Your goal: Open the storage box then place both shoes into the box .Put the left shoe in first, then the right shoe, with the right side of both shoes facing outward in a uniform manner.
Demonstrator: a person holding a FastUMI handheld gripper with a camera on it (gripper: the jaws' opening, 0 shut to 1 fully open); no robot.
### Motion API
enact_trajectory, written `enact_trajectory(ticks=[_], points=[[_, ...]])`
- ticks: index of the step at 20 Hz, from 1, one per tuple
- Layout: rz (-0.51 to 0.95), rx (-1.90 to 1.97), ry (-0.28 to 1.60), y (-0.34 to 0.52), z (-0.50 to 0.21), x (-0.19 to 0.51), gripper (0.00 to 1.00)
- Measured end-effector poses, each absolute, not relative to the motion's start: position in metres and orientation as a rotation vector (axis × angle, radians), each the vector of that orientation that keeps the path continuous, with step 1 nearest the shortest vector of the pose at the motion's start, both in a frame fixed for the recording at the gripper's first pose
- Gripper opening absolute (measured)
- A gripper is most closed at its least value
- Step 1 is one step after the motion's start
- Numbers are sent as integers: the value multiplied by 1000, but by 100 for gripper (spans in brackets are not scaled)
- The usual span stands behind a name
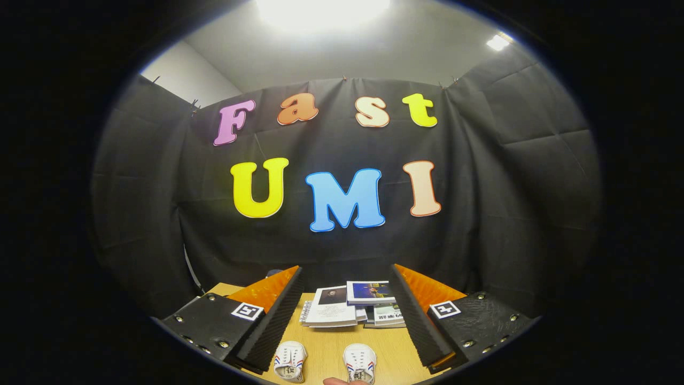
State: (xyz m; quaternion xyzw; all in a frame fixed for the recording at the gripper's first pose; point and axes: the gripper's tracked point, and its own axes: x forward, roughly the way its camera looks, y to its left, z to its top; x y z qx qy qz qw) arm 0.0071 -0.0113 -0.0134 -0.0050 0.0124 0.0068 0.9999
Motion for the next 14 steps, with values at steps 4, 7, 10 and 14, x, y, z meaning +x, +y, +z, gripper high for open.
enact_trajectory(ticks=[4, 7, 10, 14], points=[[24, -6, 35, -12, -19, 15, 98], [30, -1, 45, -12, -26, 20, 98], [56, -2, 71, -5, -40, 26, 98], [134, 28, 122, 14, -64, 34, 98]])
